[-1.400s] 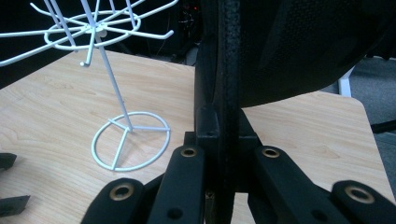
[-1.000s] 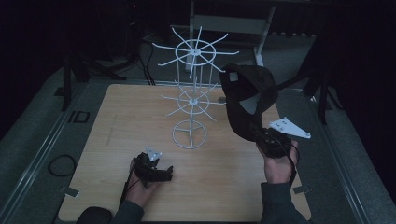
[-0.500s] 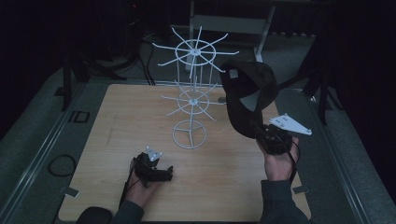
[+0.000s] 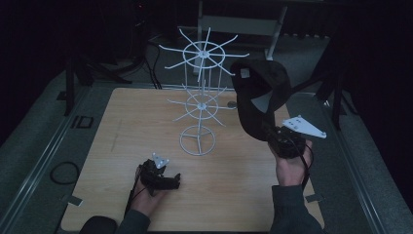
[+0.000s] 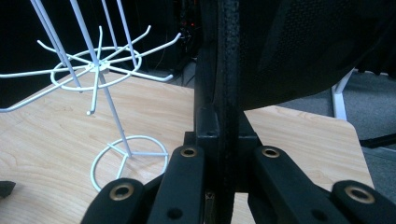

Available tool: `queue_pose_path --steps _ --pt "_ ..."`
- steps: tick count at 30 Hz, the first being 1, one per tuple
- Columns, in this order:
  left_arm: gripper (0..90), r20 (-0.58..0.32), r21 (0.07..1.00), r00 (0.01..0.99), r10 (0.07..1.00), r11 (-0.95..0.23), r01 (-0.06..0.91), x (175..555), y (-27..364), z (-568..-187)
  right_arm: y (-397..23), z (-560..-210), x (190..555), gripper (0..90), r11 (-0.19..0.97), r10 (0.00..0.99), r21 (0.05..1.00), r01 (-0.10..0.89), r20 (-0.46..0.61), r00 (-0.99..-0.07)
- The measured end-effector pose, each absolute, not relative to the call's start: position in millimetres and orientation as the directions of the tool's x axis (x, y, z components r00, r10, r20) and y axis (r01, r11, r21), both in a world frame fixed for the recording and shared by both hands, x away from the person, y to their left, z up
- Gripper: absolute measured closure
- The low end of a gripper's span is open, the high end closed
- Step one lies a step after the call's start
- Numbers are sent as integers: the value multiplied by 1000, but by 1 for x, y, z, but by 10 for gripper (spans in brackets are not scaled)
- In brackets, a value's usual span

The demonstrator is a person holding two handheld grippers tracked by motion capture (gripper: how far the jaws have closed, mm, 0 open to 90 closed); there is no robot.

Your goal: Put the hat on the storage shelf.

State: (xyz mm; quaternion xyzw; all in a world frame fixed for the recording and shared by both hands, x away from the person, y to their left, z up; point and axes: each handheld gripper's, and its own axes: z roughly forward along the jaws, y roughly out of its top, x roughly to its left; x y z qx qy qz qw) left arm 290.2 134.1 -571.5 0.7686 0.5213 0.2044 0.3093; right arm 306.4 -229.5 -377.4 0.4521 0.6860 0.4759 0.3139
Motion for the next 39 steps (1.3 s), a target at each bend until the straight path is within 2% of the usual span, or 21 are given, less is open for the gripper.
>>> queue_pose_path --steps 39 --pt "2 -8 688 373 928 -266 675 290 134 -571 -225 -359 312 865 137 921 951 278 -18 -390"
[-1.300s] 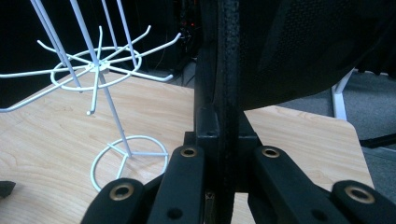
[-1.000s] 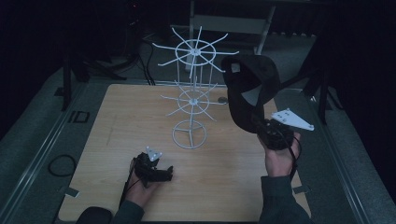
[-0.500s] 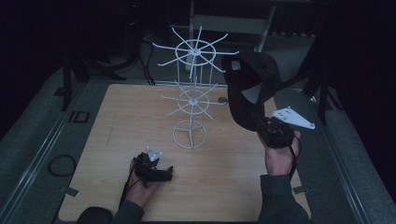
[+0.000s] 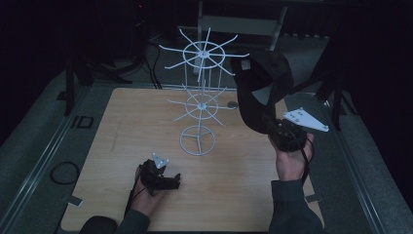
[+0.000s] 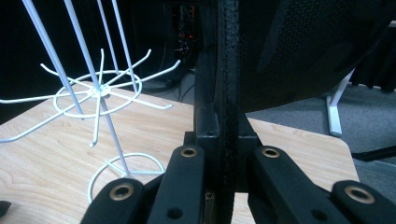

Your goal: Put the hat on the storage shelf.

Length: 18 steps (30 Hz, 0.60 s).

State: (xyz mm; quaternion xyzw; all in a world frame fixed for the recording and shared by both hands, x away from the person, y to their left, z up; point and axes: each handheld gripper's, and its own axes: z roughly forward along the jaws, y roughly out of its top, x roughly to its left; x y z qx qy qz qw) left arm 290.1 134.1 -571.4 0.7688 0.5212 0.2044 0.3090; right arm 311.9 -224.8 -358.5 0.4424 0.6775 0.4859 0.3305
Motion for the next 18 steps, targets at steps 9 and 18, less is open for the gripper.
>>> queue_pose_path --steps 9,18 --pt "2 -9 688 372 928 -264 676 290 134 -571 -223 -354 313 865 141 922 953 269 -27 -387" --pt "2 -8 688 373 928 -265 676 290 134 -571 -223 -348 314 865 140 924 956 256 -34 -380"
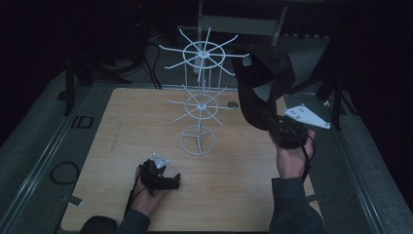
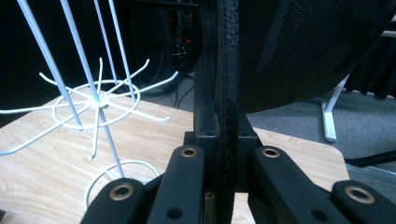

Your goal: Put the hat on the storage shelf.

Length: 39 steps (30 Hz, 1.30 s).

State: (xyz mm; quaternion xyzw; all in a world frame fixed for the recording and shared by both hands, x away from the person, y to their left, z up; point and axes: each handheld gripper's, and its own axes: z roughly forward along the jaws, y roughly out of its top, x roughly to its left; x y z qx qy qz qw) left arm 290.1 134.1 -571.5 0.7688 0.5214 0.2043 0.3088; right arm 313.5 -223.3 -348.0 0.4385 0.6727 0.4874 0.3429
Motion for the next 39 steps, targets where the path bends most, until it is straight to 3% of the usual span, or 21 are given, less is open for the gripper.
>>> queue_pose_path --steps 39 --pt "2 -8 687 373 928 -266 676 290 134 -571 -213 -327 317 864 120 921 976 183 -41 -388"
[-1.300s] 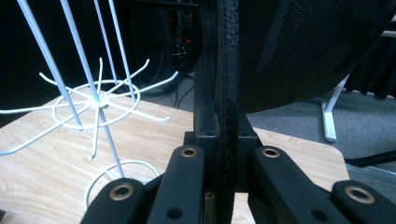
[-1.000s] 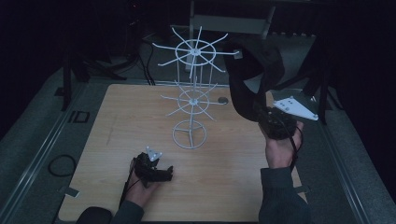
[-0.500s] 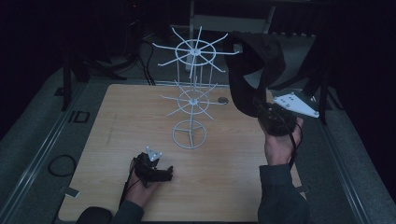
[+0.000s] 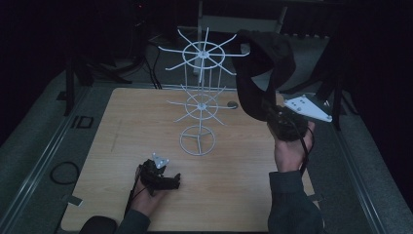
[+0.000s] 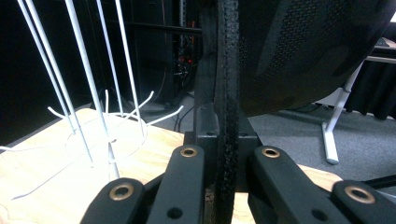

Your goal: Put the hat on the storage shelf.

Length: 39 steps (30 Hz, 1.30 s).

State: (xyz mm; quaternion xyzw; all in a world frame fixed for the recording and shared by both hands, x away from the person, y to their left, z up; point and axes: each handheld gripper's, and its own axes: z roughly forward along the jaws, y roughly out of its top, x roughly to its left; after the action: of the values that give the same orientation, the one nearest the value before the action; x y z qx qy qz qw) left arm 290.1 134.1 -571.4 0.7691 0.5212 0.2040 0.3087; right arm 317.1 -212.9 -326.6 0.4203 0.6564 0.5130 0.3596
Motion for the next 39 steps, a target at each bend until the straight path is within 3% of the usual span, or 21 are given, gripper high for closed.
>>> queue_pose_path --steps 25,39 --pt "1 -8 688 373 928 -266 676 290 134 -571 -207 -320 316 865 120 908 982 145 -49 -415" --pt "2 -8 688 374 928 -266 675 290 134 -571 -202 -347 310 863 166 881 975 146 -80 -466"
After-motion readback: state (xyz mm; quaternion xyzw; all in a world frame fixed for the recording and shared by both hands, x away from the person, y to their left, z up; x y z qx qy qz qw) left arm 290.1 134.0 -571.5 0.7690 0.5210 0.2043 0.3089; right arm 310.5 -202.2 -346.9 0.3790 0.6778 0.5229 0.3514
